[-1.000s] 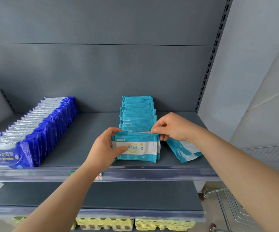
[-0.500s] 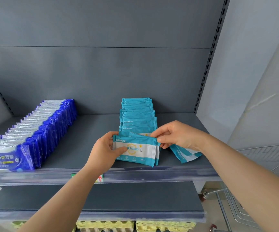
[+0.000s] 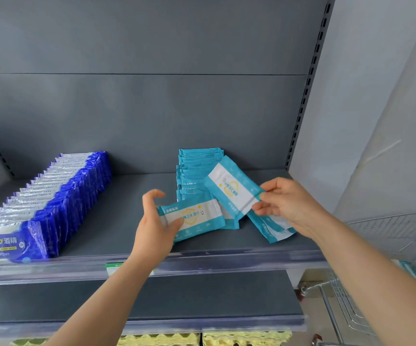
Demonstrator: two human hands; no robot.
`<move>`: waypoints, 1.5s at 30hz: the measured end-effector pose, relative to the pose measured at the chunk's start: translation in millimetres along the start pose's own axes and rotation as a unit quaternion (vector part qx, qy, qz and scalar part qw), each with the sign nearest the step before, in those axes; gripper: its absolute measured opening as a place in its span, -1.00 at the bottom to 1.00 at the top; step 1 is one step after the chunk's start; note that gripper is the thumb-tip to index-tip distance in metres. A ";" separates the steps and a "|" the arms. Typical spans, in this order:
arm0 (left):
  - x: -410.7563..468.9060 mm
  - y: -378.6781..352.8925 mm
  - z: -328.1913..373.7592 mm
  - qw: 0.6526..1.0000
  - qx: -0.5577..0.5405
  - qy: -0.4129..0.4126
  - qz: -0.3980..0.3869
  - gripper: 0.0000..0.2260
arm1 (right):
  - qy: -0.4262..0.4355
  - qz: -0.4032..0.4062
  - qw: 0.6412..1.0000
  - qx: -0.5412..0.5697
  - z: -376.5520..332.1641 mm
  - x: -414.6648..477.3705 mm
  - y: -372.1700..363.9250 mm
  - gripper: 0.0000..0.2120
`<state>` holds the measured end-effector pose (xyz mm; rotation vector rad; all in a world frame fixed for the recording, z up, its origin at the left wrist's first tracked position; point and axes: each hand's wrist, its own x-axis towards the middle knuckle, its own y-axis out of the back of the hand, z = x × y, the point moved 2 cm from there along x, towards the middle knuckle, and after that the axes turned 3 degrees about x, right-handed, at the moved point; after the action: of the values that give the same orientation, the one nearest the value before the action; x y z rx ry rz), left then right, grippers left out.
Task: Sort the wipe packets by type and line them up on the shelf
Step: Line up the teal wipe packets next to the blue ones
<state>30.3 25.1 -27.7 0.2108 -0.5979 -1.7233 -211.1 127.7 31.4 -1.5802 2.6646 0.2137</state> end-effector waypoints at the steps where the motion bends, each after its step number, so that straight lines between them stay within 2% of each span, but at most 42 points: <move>1: -0.1 -1.9 1.2 1.000 0.014 -0.007 -0.007 -0.70 | -0.016 -0.007 1.000 0.024 7.6 -3.4 -8.9 -0.85; 4: 1.8 -5.2 5.2 1.000 0.006 0.003 -0.020 -0.92 | -0.033 -0.034 0.997 0.055 27.7 -9.0 -31.4 -0.72; 6: 3.0 -6.8 6.9 0.999 -0.033 0.019 -0.034 -0.96 | -0.019 -0.048 0.999 0.008 33.1 -9.7 -40.2 -0.69; 9: 2.6 -10.3 11.2 0.994 -0.087 0.043 -0.048 -0.72 | 0.012 -0.063 0.994 -0.090 30.3 -10.1 -50.9 -0.71; 11: 2.7 -13.2 13.3 0.996 -0.071 0.044 -0.043 -0.58 | 0.015 -0.085 0.987 -0.137 29.7 -11.2 -60.1 -0.74; 14: 2.8 -14.4 14.9 0.998 -0.051 0.033 -0.028 -0.56 | 0.000 -0.122 0.976 -0.180 31.3 -12.2 -66.8 -0.81; 16: 4.1 -13.9 11.5 0.998 -0.039 0.019 -0.041 -0.58 | 0.015 -0.100 0.972 -0.213 27.5 -9.8 -63.8 -0.84; 19: 2.8 -9.5 11.7 0.996 -0.020 -0.001 -0.089 -0.63 | 0.068 0.000 0.976 -0.206 19.0 0.1 -55.0 -0.61; 21: 2.5 -5.5 14.1 0.994 -0.020 -0.013 -0.109 -0.63 | 0.085 0.007 0.982 -0.170 13.8 3.5 -54.4 -0.52; 23: 1.4 -3.2 15.7 0.993 -0.013 -0.018 -0.116 -0.56 | 0.082 -0.002 0.978 -0.193 13.6 6.6 -55.7 -0.70; 25: -1.4 -4.3 14.6 0.993 -0.004 -0.020 -0.116 -0.43 | 0.042 0.010 0.982 -0.186 19.1 6.5 -55.8 -0.89; 28: -3.3 -8.1 12.4 0.995 -0.012 -0.022 -0.092 -0.33 | -0.024 -0.034 0.986 -0.159 27.7 -1.8 -59.0 -0.99; 30: -0.4 -9.2 13.7 0.997 -0.037 -0.018 -0.069 -0.31 | 0.002 -0.054 0.971 -0.231 27.1 -3.9 -52.5 -0.97; 32: 3.8 -9.2 15.4 0.997 -0.055 -0.004 -0.055 -0.27 | 0.084 0.022 0.951 -0.298 20.1 2.4 -32.1 -0.94; 34: 6.6 -9.2 16.1 0.997 -0.054 0.002 -0.048 -0.25 | 0.128 0.111 0.915 -0.367 14.5 14.3 -4.0 -0.80; 36: 7.0 -10.3 15.5 0.998 -0.042 0.001 -0.048 -0.27 | 0.066 0.131 0.873 -0.466 17.8 25.4 19.9 -0.60; 38: 5.6 -11.1 13.6 0.998 -0.031 0.002 -0.049 -0.30 | -0.033 0.091 0.855 -0.510 26.7 32.0 31.3 -0.51; 40: 4.7 -11.2 10.1 0.998 -0.030 0.005 -0.048 -0.32 | -0.079 0.048 0.883 -0.460 35.1 34.8 33.7 -0.53; 45: 5.6 -12.4 4.1 0.998 -0.037 0.023 -0.046 -0.33 | -0.100 0.021 0.945 -0.311 43.1 35.2 41.7 -0.63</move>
<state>16.4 22.4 -29.4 0.2264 -0.4963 -1.8213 -266.2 122.6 -10.7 -1.5039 2.6030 1.2492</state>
